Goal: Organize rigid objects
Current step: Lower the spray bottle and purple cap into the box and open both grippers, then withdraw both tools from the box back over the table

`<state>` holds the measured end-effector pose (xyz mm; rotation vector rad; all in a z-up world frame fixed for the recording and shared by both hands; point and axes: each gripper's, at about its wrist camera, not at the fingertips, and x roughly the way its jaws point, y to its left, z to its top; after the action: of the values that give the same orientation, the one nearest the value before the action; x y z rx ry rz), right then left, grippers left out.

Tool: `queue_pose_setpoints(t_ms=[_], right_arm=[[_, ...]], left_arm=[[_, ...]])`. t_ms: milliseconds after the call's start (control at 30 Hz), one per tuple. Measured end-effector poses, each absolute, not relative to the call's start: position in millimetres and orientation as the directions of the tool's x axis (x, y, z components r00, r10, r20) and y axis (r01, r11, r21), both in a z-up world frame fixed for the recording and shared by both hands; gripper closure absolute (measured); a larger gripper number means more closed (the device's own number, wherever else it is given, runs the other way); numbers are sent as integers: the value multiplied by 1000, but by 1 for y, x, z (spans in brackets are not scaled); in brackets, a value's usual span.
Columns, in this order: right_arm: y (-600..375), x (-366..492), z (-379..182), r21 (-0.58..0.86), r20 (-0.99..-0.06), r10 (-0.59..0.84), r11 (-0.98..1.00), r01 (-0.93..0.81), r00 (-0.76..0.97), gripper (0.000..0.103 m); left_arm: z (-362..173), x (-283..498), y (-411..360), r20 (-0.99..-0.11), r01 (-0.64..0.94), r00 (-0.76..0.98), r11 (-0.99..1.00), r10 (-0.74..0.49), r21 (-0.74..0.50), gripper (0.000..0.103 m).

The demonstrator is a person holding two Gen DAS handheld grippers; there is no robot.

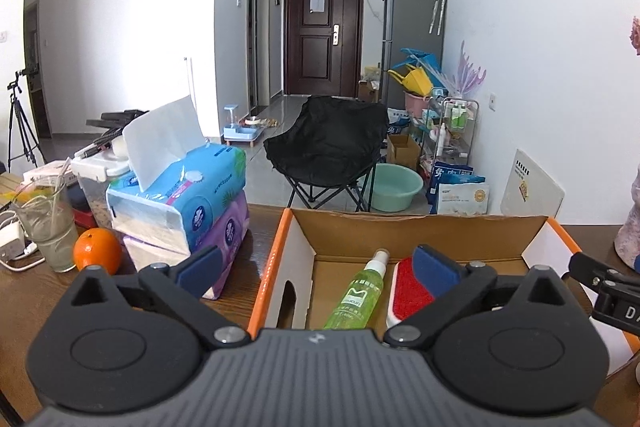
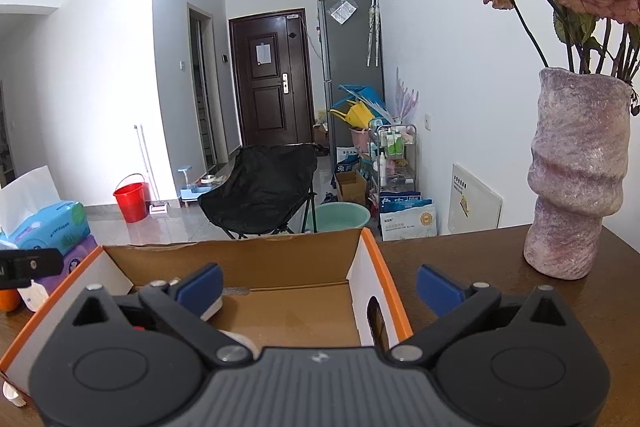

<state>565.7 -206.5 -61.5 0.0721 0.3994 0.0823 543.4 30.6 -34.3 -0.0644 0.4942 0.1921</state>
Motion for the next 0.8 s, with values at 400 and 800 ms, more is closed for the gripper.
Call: queue_pose_setpoints(t_ms=[400, 800], right_arm=[[-201, 557, -56, 71, -375, 99, 994, -78, 922, 0], [-203, 539, -53, 72, -355, 94, 995, -73, 930, 0]], left_arm=[[-33, 535, 33, -474, -206, 863, 978, 173, -19, 0], [-32, 521, 35, -474, -203, 864, 979, 171, -17, 0]])
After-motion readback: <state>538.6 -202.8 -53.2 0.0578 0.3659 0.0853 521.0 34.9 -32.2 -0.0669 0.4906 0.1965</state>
